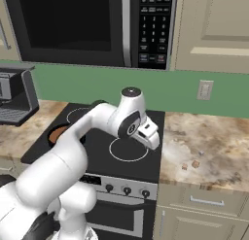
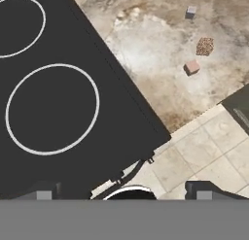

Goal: Pick up the sugar cube(s) and place them in the saucepan with hot chocolate.

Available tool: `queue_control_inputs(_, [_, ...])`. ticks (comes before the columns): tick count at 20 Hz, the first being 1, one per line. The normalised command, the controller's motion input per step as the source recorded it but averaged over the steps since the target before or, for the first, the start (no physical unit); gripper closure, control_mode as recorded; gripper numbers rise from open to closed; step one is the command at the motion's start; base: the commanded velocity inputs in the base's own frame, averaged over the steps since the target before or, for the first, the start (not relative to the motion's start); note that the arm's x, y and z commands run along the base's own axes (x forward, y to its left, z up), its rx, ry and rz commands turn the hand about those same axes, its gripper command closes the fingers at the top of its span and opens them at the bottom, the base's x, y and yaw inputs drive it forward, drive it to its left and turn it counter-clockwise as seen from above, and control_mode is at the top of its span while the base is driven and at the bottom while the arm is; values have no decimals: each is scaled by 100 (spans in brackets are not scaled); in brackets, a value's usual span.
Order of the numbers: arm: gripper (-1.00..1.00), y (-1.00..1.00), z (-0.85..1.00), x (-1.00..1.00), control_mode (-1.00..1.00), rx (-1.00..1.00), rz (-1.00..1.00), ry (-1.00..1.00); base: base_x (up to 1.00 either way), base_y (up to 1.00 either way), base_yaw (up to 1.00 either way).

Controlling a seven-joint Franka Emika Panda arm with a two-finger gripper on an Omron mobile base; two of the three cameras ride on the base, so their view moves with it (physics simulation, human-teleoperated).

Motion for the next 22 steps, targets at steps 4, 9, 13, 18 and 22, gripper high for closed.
queue_control_inputs(4, [-100,-89,-33,0,-100,0,-10,2,0,0,0])
queue_control_inputs(9, [-100,-77,-30,0,-100,1,-13,6,0,0,0])
queue_control_inputs(13, [-100,-58,-27,3,-100,1,-18,9,0,0,0])
queue_control_inputs(18, [-100,-52,-31,13,-100,0,-17,12,0,0,0])
queue_control_inputs(22, [-100,-30,-28,14,-100,0,-12,12,0,0,0])
